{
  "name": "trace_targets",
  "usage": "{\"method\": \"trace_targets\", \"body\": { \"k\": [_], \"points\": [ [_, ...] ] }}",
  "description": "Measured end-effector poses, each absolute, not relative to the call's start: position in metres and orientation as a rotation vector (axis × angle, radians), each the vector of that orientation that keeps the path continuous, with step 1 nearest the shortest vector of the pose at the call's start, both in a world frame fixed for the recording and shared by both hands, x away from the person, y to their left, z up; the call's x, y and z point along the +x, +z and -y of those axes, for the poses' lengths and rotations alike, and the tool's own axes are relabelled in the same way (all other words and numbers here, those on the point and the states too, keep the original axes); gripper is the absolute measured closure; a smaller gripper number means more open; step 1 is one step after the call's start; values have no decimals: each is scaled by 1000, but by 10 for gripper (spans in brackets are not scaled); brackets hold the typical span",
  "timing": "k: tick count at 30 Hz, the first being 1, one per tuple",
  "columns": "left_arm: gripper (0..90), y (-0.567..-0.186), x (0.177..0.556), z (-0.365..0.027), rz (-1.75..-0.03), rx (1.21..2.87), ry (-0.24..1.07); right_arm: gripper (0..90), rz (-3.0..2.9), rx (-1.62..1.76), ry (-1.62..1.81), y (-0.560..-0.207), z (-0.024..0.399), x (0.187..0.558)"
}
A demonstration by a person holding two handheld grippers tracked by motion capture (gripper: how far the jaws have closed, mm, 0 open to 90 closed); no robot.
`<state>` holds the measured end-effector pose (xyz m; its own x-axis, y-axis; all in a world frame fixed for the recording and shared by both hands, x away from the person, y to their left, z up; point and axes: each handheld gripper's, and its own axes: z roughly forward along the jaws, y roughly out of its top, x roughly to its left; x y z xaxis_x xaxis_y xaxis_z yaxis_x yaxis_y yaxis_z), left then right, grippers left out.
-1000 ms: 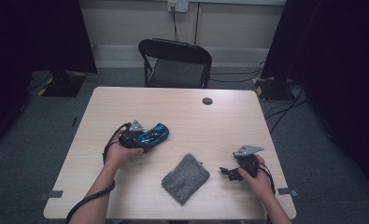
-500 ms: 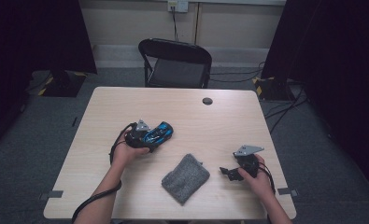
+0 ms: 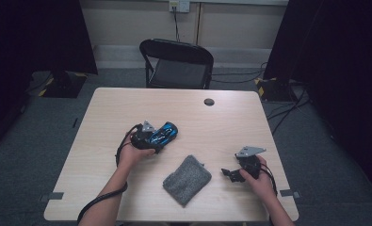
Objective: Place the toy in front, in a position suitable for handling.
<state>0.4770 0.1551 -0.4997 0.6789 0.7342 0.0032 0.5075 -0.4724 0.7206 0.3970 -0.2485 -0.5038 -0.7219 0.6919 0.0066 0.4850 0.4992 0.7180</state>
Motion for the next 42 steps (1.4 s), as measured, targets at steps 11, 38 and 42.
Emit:
{"method": "trace_targets", "body": {
  "k": [11, 38, 42],
  "points": [
    [242, -500, 478, -148, -960, 2172, 407, 88, -2462, 997, 1046, -504, 248, 398],
    [160, -492, 477, -147, -889, 2185, 417, 88, -2462, 997, 1046, -504, 248, 398],
    [158, -489, 476, -150, -882, 2191, 423, 88, -2463, 997, 1045, -504, 248, 398]
  ]
}}
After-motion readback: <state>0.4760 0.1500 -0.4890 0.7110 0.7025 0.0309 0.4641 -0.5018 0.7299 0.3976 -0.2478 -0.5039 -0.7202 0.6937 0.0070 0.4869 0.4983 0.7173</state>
